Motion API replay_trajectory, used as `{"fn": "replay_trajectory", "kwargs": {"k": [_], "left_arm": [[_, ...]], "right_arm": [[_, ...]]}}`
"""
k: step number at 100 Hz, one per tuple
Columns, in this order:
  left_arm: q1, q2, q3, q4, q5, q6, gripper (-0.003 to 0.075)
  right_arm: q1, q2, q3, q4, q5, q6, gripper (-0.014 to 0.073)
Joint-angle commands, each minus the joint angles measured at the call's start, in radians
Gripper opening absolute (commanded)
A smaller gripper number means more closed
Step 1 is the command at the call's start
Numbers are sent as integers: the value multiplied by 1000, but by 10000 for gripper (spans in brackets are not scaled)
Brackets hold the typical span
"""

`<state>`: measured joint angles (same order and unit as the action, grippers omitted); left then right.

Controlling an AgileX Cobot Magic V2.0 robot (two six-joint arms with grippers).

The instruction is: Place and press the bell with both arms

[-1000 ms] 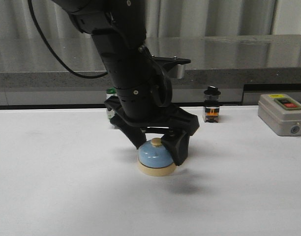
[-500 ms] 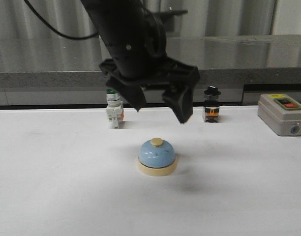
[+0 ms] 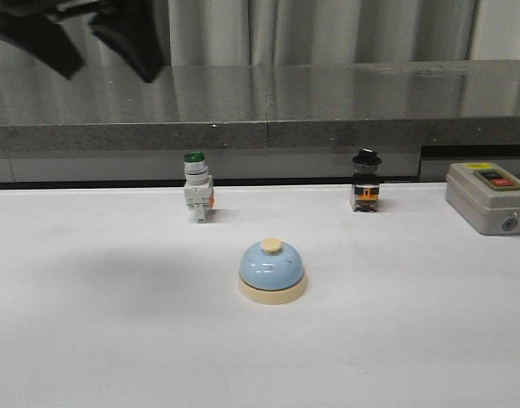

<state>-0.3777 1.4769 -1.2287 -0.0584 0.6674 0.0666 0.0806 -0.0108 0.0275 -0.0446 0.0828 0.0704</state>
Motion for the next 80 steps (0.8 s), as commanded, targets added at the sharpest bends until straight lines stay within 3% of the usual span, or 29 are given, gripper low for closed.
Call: {"fn": "replay_trajectory", "kwargs": {"k": [1, 23, 53, 80], "left_arm": [[63, -126, 53, -4, -79, 2, 645], [169, -369, 266, -10, -138, 2, 644], [172, -679, 475, -11, -140, -5, 639], [172, -900, 560, -9, -135, -5, 631]], "right_arm": [[-5, -18, -15, -10, -89, -3, -60], [-5, -18, -15, -10, -89, -3, -60], [-5, -18, -15, -10, -89, -3, -60], [-5, -18, -15, -10, -89, -3, -60]]}}
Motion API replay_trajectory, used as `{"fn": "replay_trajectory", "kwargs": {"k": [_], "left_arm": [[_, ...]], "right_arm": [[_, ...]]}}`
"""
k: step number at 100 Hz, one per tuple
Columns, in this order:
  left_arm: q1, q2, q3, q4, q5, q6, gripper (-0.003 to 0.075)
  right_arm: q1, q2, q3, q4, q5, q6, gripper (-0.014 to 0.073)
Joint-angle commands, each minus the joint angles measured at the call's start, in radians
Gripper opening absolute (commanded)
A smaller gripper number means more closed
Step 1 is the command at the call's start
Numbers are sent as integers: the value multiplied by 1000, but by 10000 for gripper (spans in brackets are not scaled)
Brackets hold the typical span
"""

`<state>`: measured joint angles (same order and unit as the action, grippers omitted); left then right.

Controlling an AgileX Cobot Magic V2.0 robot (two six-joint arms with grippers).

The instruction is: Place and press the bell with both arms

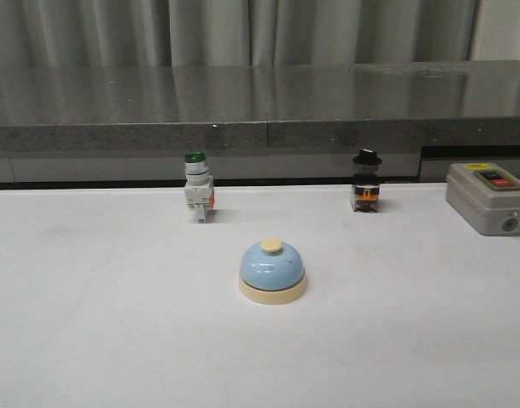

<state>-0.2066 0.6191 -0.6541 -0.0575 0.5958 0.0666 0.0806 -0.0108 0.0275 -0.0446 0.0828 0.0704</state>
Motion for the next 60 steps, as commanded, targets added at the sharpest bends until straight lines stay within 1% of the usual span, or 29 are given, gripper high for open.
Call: {"fn": "replay_trajectory", "kwargs": {"k": [1, 6, 10, 13, 20, 25, 27, 32, 34, 39, 41, 46, 47, 60], "left_arm": [[1, -45, -15, -10, -63, -5, 628], [1, -65, -12, -10, -61, -5, 604], [1, -71, -12, -10, -61, -5, 571], [1, -76, -12, -10, -63, -5, 542], [1, -78, -12, -10, -65, -5, 447], [1, -78, -12, -9, -67, -5, 353], [1, -78, -12, -9, -69, -5, 328], [1, -78, -12, -9, -77, -5, 228], [1, -78, -12, -9, -81, -5, 203], [1, -78, -12, -9, -96, -5, 105], [1, -78, -12, -9, -102, -5, 81], [1, -78, -12, -9, -114, -5, -9], [1, -78, -12, -9, -114, -5, -20], [1, -78, -12, -9, -114, -5, -20]], "right_arm": [[-5, -18, -15, -10, -89, -3, -60], [-5, -18, -15, -10, -89, -3, -60], [-5, -18, -15, -10, -89, -3, -60], [-5, -18, -15, -10, -89, -3, -60], [-5, -18, -15, -10, -89, -3, -60], [-5, -18, -15, -10, -89, -3, -60], [-5, -18, -15, -10, -89, -3, -60], [-5, -18, -15, -10, -89, -3, -60], [-5, -18, -15, -10, -89, -3, -60], [-5, -18, -15, -10, -89, -3, -60], [-5, -18, -15, -10, -89, -3, -60], [-5, -18, -15, -10, -89, -3, -60], [-5, -18, -15, -10, -89, -3, -60], [-5, -18, -15, -10, -89, -3, -60]]}}
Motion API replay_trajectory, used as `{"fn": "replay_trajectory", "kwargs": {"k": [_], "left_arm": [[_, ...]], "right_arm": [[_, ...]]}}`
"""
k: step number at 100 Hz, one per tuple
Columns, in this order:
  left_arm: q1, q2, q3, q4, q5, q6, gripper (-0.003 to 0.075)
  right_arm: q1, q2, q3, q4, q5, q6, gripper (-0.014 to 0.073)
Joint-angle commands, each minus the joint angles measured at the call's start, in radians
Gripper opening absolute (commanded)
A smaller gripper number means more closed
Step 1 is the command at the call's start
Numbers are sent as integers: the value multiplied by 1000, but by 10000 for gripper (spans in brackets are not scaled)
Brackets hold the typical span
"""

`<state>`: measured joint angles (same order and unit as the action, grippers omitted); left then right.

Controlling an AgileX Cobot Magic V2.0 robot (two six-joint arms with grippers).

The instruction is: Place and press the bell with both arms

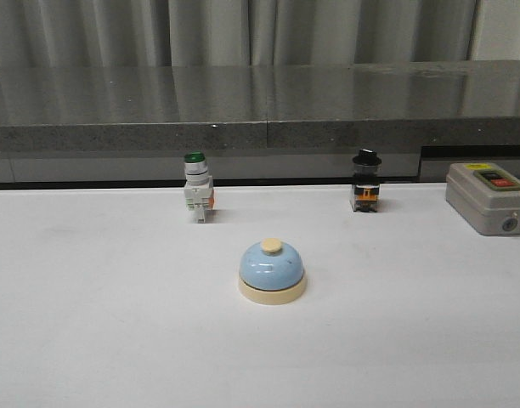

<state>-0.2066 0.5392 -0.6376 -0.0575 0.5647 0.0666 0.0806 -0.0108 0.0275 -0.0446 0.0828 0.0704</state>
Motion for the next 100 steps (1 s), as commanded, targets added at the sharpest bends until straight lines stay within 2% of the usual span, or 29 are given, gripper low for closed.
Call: {"fn": "replay_trajectory", "kwargs": {"k": [1, 54, 73, 100], "left_arm": [[1, 2, -29, -9, -83, -5, -19], [1, 2, -29, 18, -98, -5, -20], [2, -19, 36, 41, -251, -5, -20], [9, -205, 289, 58, -482, -5, -20]], "right_arm": [[-5, -18, -15, -10, -89, -3, -60], [-5, -18, -15, -10, -89, -3, -60], [-5, -18, -15, -10, -89, -3, -60], [-5, -18, -15, -10, -89, -3, -60]]}}
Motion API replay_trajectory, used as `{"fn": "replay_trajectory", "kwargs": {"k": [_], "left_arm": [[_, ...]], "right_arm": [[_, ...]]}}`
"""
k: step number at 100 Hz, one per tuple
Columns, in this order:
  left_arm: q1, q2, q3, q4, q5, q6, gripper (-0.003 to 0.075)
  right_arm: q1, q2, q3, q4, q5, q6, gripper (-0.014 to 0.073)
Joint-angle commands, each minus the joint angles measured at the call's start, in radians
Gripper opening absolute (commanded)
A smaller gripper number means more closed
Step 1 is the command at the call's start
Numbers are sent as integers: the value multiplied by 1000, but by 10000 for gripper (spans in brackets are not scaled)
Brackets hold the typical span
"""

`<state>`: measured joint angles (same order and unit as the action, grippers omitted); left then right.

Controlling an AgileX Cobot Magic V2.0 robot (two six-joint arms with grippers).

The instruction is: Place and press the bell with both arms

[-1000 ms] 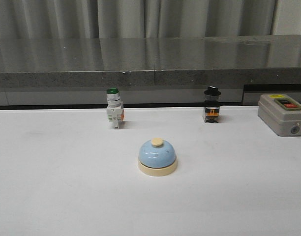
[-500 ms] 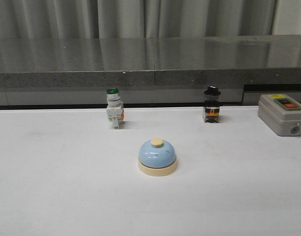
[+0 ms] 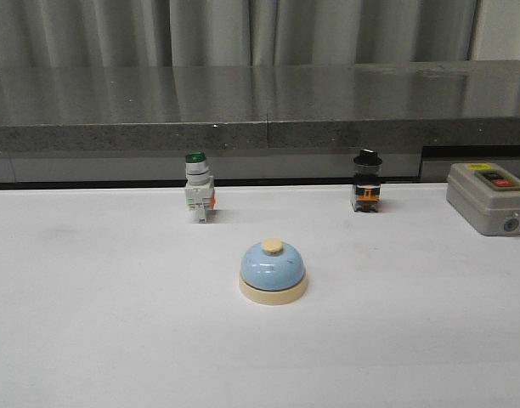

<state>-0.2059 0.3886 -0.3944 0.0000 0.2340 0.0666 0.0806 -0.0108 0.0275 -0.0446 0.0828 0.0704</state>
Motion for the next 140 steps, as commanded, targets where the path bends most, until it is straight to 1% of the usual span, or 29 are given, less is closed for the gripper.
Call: {"fn": "replay_trajectory", "kwargs": {"k": [1, 11, 25, 46, 61, 66, 81, 140], "left_arm": [[14, -67, 54, 0, -155, -5, -19], [49, -157, 162, 0, -194, -5, -20], [104, -287, 283, 0, -197, -5, -19], [154, -422, 392, 0, -197, -5, -20], [171, -422, 423, 5, -208, -5, -20], [173, -422, 437, 0, -234, -5, -20], [174, -422, 437, 0, -257, -5, -20], [174, -422, 437, 0, -257, -5, -20]], "right_arm": [[-5, -18, -15, -10, -89, -3, -60], [-5, -18, -15, -10, -89, -3, -60], [-5, -18, -15, -10, -89, -3, -60], [-5, -18, -15, -10, -89, -3, -60], [-5, -18, -15, -10, -89, -3, -60], [-5, -18, -15, -10, -89, -3, -60], [-5, -18, -15, -10, -89, -3, -60], [-5, -18, -15, -10, -89, -3, -60]]}}
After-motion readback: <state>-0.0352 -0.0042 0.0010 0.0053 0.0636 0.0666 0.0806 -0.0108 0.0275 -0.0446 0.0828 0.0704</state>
